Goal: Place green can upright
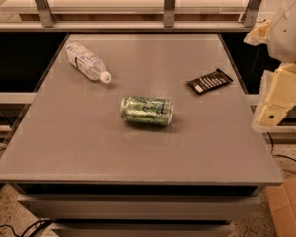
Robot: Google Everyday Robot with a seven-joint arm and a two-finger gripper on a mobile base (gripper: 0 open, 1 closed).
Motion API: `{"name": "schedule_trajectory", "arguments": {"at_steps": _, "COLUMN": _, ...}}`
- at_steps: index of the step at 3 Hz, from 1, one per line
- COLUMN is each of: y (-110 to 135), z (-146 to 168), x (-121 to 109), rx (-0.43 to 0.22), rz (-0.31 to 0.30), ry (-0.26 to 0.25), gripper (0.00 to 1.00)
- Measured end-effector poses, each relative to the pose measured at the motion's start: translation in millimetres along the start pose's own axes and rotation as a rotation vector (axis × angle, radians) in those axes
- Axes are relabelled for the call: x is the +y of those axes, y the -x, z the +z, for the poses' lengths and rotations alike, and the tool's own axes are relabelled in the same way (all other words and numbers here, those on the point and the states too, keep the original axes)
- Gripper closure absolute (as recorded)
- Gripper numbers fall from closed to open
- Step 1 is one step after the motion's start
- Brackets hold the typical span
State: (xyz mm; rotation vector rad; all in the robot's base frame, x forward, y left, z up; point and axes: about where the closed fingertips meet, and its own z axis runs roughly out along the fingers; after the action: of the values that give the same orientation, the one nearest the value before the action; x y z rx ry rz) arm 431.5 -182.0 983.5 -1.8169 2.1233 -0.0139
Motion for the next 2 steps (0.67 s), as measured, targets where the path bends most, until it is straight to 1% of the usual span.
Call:
{"name": "schedule_trajectory", "arguments": {"at_steps": 1, "y": 38.8, "z": 7.4, "x": 15.1, "rx": -0.033, "rz": -0.086, "ry": 0.038, "gripper": 0.0}}
{"name": "schedule_trajectory", "arguments": {"at_steps": 2, "y": 80.4, "z": 21.7, "x": 35.5, "rx": -0.056, "rz": -0.155, "ry": 0.075, "gripper": 0.0}}
